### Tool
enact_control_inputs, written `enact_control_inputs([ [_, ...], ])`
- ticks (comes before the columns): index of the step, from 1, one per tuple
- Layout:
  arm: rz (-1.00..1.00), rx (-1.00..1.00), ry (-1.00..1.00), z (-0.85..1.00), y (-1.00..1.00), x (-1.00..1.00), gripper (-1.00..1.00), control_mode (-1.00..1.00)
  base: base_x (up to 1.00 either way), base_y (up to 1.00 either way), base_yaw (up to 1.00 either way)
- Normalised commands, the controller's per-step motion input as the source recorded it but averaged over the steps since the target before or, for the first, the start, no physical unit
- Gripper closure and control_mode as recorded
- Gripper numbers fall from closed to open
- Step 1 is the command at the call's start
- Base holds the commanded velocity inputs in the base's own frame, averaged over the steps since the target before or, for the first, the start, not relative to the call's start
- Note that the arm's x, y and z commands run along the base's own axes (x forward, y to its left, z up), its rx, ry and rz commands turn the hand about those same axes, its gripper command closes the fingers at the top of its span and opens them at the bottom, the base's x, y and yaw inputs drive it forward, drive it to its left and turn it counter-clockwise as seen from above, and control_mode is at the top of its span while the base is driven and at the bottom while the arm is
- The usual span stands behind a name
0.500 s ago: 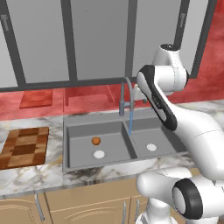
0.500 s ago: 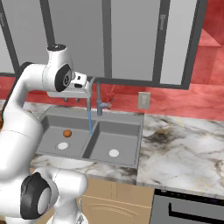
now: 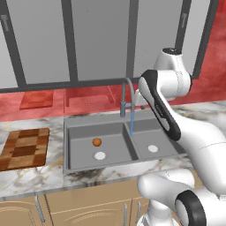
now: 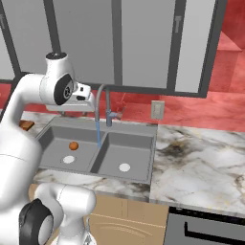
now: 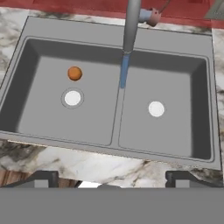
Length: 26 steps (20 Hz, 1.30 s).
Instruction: Pick the tangerine from the sink and place it on the cutting board to airdry. Then turn off the sink faucet.
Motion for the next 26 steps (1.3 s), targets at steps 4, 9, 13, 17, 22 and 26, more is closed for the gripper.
enact_control_inputs([
  [4, 0.06, 0.0, 0.0, -0.17, 0.25, -0.19, -1.0, -1.0, 0.0, 0.0, 0.0],
  [9, 0.03, 0.04, 0.09, -0.33, 0.49, 0.02, -1.0, -1.0, 0.0, 0.0, 0.0],
  [13, 0.06, 0.01, 0.05, -0.16, 0.65, 0.0, -1.0, -1.0, 0.0, 0.0, 0.0],
  [17, 0.07, 0.0, 0.01, -0.08, 0.56, 0.0, -1.0, -1.0, 0.0, 0.0, 0.0],
  [22, 0.02, 0.0, 0.0, -0.14, 0.41, 0.0, -1.0, -1.0, 0.0, 0.0, 0.0],
  [26, 0.0, 0.0, 0.0, -0.07, 0.21, 0.04, -1.0, -1.0, 0.0, 0.0, 0.0],
])
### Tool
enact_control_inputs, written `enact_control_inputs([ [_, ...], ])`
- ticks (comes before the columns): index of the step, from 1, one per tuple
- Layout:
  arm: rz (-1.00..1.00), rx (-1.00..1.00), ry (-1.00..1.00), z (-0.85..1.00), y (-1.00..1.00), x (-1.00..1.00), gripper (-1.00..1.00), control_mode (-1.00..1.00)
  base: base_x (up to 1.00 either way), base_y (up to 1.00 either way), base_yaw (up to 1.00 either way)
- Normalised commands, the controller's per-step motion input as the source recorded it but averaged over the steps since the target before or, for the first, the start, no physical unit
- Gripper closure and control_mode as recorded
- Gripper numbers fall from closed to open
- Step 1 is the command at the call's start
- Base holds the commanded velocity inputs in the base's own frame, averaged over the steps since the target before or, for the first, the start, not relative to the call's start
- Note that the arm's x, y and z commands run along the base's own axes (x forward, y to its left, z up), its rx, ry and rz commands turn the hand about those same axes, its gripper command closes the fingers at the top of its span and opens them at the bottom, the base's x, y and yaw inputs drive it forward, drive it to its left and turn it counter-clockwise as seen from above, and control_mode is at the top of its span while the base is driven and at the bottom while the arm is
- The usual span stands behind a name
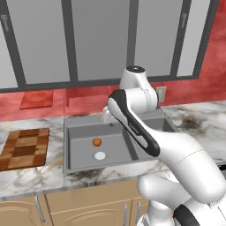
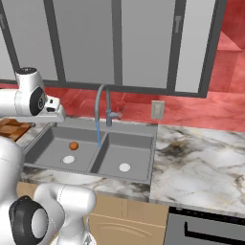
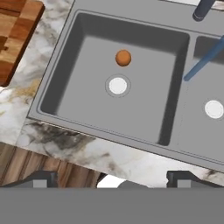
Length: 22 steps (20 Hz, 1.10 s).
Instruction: Pick the tangerine from the sink and place it on the cutting board to airdry. Then turn off the sink faucet.
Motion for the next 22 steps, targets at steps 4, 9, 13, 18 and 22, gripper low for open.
enact_control_inputs([
  [4, -0.05, 0.0, 0.0, -0.04, 0.15, 0.18, -1.0, -1.0, 0.0, 0.0, 0.0],
  [9, -0.1, 0.0, 0.04, -0.1, 0.03, 0.24, -1.0, -1.0, 0.0, 0.0, 0.0],
  [13, -0.12, 0.0, 0.11, -0.17, 0.0, 0.37, -1.0, -1.0, 0.0, 0.0, 0.0],
  [18, -0.11, 0.0, 0.08, -0.29, 0.0, 0.26, -1.0, -1.0, 0.0, 0.0, 0.0],
  [22, -0.03, 0.0, 0.0, -0.36, 0.01, 0.19, -1.0, -1.0, 0.0, 0.0, 0.0],
])
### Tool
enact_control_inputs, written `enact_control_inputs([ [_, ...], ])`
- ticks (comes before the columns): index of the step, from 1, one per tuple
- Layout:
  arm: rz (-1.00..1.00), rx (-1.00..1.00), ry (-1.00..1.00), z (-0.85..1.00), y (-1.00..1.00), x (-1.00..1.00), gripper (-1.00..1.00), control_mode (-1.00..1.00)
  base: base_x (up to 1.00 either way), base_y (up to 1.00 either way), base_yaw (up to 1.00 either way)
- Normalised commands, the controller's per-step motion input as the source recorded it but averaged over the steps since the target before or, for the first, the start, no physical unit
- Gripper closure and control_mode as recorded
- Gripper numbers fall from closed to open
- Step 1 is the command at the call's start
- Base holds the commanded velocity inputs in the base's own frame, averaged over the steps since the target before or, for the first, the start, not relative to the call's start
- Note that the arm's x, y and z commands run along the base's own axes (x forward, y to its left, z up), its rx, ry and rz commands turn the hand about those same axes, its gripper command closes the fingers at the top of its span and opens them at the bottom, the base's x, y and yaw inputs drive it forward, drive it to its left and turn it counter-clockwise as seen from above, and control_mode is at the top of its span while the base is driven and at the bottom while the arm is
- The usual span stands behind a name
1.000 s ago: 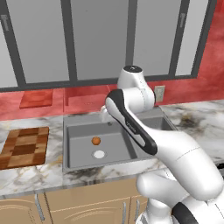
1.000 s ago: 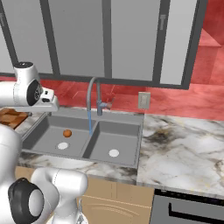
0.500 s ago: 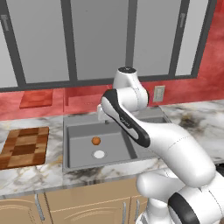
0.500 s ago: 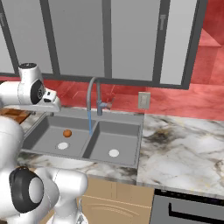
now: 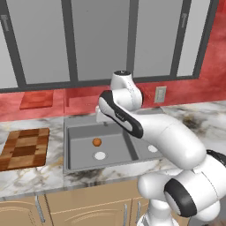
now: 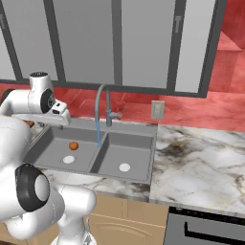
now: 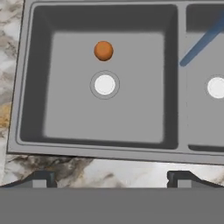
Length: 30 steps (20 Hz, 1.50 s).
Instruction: Pick the tangerine from the sink and place it on the cutting board to airdry. Then turn off the sink faucet.
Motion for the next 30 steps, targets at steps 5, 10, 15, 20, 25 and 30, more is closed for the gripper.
enact_control_inputs([
  [5, 0.04, 0.0, 0.0, -0.24, 0.05, 0.19, -1.0, -1.0, 0.0, 0.0, 0.0],
  [10, 0.08, 0.0, 0.0, -0.14, 0.08, 0.23, -1.0, -1.0, 0.0, 0.0, 0.0],
  [15, 0.11, 0.0, 0.0, -0.1, 0.01, 0.23, -1.0, -1.0, 0.0, 0.0, 0.0],
  [20, 0.1, 0.0, 0.0, -0.15, 0.01, 0.24, -1.0, -1.0, 0.0, 0.0, 0.0],
  [25, 0.03, 0.0, 0.0, -0.23, 0.14, 0.13, -1.0, -1.0, 0.0, 0.0, 0.0],
  [30, 0.0, 0.0, 0.0, -0.27, 0.2, 0.16, -1.0, -1.0, 0.0, 0.0, 0.0],
])
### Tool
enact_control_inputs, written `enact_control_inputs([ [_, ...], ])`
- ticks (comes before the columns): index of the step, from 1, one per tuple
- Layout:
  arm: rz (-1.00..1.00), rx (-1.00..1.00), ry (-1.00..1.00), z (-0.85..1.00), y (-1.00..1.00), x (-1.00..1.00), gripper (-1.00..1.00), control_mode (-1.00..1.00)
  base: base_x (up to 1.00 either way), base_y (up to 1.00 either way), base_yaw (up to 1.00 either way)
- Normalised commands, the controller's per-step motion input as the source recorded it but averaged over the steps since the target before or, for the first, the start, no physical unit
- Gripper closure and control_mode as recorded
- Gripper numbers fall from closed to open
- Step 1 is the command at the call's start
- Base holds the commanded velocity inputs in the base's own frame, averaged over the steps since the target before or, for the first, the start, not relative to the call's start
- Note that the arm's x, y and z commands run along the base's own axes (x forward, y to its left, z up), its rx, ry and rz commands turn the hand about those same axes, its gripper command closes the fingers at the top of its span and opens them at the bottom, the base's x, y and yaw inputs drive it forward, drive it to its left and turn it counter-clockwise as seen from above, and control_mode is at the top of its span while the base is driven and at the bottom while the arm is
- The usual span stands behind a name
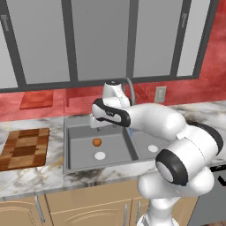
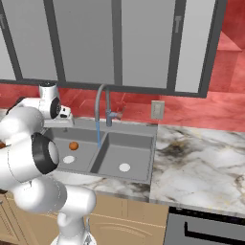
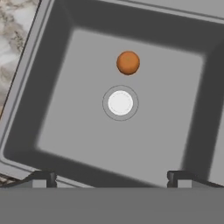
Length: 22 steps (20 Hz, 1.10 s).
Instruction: Pick the tangerine from the sink and place it on the cutting board to airdry. Then turn off the sink faucet.
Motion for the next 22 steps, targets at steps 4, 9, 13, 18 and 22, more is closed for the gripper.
enact_control_inputs([
  [4, 0.0, 0.0, 0.0, -0.27, 0.1, 0.19, -1.0, -1.0, 0.0, 0.0, 0.0],
  [9, -0.01, 0.0, 0.0, -0.22, 0.0, 0.21, -1.0, -1.0, 0.0, 0.0, 0.0],
  [13, -0.03, 0.0, 0.02, -0.2, 0.0, 0.2, -1.0, -1.0, 0.0, 0.0, 0.0],
  [18, 0.0, 0.0, 0.0, -0.21, 0.0, 0.18, -1.0, -1.0, 0.0, 0.0, 0.0],
  [22, -0.02, 0.0, 0.0, -0.24, 0.0, 0.17, -1.0, -1.0, 0.0, 0.0, 0.0],
])
